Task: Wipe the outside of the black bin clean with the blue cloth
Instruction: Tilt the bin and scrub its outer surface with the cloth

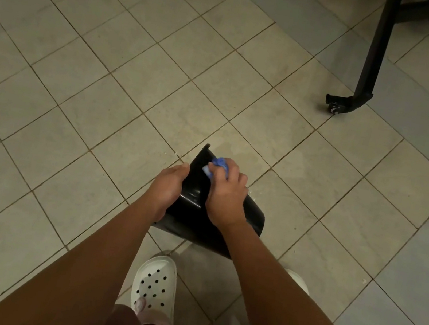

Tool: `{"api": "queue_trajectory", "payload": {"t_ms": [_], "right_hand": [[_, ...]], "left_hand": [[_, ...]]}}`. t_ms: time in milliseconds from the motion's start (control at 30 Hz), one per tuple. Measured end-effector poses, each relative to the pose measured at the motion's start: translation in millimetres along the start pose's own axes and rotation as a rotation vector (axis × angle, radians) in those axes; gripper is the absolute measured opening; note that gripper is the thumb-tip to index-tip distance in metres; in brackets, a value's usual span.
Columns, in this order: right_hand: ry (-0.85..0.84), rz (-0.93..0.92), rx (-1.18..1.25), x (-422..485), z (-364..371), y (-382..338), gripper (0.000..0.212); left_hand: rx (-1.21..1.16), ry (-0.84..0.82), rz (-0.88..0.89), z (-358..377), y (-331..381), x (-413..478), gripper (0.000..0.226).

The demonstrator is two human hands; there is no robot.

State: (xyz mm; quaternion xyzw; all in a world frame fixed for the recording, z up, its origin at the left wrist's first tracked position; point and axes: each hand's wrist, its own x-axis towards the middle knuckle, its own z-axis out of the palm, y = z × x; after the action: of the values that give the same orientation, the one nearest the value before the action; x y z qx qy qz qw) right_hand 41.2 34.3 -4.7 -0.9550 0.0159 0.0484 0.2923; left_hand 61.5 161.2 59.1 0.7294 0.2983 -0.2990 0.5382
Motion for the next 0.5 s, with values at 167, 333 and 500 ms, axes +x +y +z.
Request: {"api": "queue_trajectory", "payload": {"t_ms": [167,333,500], "right_hand": [[-0.124,0.415,-0.07,-27.1,-12.1,63.3,0.047],[0.094,0.732,0.044,-77.7,-9.5,53.9,0.045],[0.181,0.508,0.139,-73.6,13.1,-10.5,0.06]], "left_hand": [[0.082,0.002,0.066,-0.8,-2.7,-1.6,0.037],[0.107,-0.006,0.081,-1.8,0.2,-4.3,0.041],[0.123,-0.021,0.074,-1.2,0.3,-6.0,0.037]]}}
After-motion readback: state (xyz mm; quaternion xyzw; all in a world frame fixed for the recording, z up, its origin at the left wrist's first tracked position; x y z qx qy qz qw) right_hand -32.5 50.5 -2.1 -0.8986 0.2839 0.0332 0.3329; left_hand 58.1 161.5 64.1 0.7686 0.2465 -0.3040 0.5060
